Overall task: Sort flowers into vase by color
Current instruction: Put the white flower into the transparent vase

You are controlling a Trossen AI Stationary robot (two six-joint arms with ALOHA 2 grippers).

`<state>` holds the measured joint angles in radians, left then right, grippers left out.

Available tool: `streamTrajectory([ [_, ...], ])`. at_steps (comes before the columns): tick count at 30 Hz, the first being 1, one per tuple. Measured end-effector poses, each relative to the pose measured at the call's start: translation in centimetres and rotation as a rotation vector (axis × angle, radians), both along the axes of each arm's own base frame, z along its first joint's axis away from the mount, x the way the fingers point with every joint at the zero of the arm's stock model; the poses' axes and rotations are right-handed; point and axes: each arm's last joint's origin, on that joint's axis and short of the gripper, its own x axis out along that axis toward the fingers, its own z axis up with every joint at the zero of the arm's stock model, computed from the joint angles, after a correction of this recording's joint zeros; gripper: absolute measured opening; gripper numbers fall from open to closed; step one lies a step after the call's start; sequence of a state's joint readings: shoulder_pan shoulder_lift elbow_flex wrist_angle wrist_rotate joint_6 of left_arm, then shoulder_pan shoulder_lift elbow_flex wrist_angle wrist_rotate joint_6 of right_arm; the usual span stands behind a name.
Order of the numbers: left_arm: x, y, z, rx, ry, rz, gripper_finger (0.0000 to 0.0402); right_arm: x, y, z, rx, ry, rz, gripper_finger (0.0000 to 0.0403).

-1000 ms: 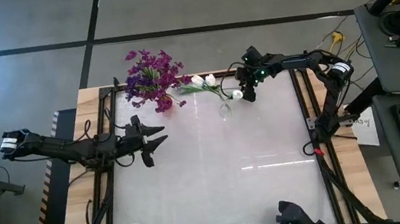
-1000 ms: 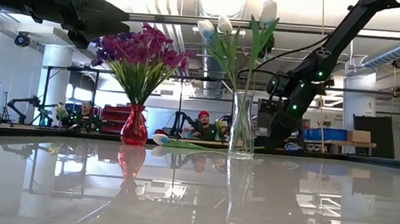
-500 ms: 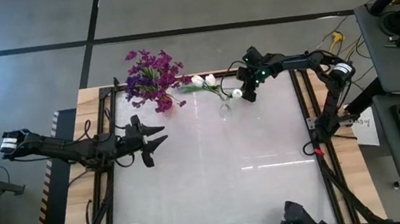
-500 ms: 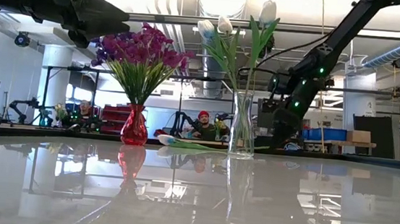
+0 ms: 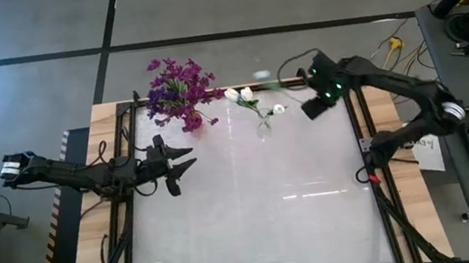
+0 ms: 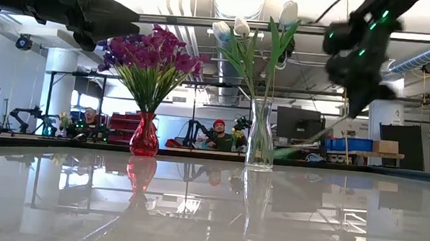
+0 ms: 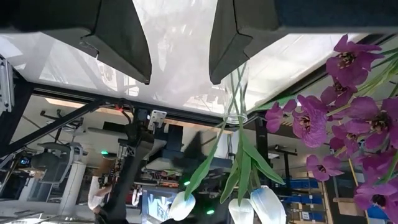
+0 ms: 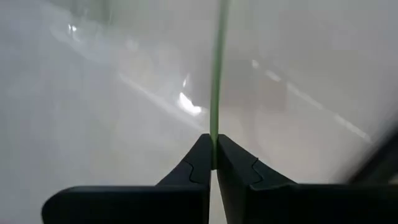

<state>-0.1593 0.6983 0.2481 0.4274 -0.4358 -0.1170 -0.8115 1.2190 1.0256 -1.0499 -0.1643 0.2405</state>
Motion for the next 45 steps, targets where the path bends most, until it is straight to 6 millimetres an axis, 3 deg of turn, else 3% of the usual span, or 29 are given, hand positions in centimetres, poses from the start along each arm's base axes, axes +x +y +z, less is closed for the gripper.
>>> streamTrajectory([
  [9, 0.0, 0.0, 0.0, -0.013, -0.003, 0.0, 0.0149, -2.0, 8.0, 3.2, 0.135, 0.062, -0.035, 0.0009],
  [20, 0.0, 0.0, 0.0, 0.016, 0.006, 0.0, 0.0149, 0.6, 14.3, 2.8, 0.251, 0.124, 0.029, 0.0015],
  [24, 0.0, 0.0, 0.0, 0.016, 0.008, -0.001, 0.0149, 1.7, 16.1, 1.9, 0.279, 0.189, 0.033, 0.0049],
  [30, 0.0, 0.0, -0.4, 0.006, 0.039, 0.0, 0.0149, 3.9, 19.4, 0.4, 0.392, 0.229, 0.129, 0.0142],
  [37, 0.2, -0.1, 1.3, -0.06, -0.046, -0.011, 0.0149, 6.2, 18.7, -3.2, -0.093, 0.212, -0.01, 0.0233],
  [40, 0.3, -0.3, 1.7, -0.055, -0.039, -0.067, 0.0149, 7.6, 18.1, -5.7, -0.181, 0.184, -0.012, 0.0246],
  [45, 0.4, -0.4, 1.9, -0.065, -0.045, -0.091, 0.0149, 8.2, 15.9, -9.1, -0.288, 0.29, -0.093, 0.0242],
])
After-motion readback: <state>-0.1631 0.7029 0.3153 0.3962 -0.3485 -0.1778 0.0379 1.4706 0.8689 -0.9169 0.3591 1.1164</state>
